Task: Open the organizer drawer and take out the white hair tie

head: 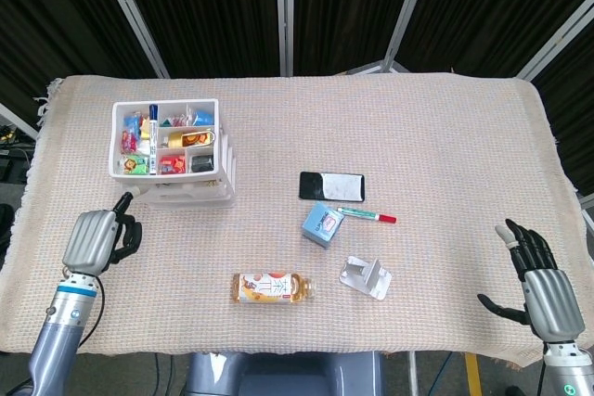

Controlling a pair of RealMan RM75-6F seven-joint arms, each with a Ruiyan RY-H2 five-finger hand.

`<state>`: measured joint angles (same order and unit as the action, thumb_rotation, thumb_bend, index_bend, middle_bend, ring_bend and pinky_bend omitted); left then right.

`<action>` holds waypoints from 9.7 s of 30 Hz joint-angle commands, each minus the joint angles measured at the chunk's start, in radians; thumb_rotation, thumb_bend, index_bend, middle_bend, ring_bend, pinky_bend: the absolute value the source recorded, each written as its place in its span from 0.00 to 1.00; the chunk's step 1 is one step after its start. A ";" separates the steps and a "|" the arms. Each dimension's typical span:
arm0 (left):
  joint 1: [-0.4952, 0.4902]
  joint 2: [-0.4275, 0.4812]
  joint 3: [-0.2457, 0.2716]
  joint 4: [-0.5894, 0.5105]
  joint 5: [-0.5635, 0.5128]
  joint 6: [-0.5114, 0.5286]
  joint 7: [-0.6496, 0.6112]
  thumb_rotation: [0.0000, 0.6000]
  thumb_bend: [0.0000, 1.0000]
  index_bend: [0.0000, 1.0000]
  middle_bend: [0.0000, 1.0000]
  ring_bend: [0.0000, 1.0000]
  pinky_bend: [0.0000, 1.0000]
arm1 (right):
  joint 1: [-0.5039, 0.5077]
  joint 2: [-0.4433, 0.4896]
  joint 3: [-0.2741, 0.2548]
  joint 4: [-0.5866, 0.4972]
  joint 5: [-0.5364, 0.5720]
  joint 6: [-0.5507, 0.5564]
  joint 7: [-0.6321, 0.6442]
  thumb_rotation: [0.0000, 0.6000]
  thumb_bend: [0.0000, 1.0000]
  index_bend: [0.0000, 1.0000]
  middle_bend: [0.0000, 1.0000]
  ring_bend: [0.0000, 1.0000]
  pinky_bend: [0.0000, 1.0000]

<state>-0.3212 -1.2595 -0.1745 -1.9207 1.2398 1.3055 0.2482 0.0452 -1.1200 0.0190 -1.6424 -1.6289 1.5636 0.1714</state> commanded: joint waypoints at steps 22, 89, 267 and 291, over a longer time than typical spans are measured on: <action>-0.094 0.010 -0.043 0.016 -0.248 -0.108 0.092 1.00 0.65 0.22 0.83 0.81 0.65 | 0.000 -0.001 -0.005 -0.002 -0.003 -0.004 -0.005 1.00 0.01 0.00 0.00 0.00 0.00; 0.024 0.165 0.141 -0.106 0.142 -0.026 -0.117 1.00 0.64 0.30 0.84 0.82 0.66 | -0.002 -0.005 -0.012 -0.008 -0.012 -0.005 -0.019 1.00 0.01 0.00 0.00 0.00 0.00; -0.102 0.183 0.358 -0.104 0.176 0.152 0.298 1.00 0.68 0.59 1.00 1.00 0.91 | -0.007 0.016 -0.016 -0.018 -0.040 0.029 0.062 1.00 0.01 0.00 0.00 0.00 0.00; -0.009 0.035 0.264 0.042 0.181 0.166 0.208 1.00 0.40 0.42 1.00 1.00 0.89 | -0.008 0.009 -0.020 -0.021 -0.047 0.027 0.035 1.00 0.01 0.00 0.00 0.00 0.00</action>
<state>-0.3445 -1.2150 0.0946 -1.8887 1.4082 1.4527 0.4712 0.0375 -1.1101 -0.0014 -1.6621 -1.6753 1.5902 0.2089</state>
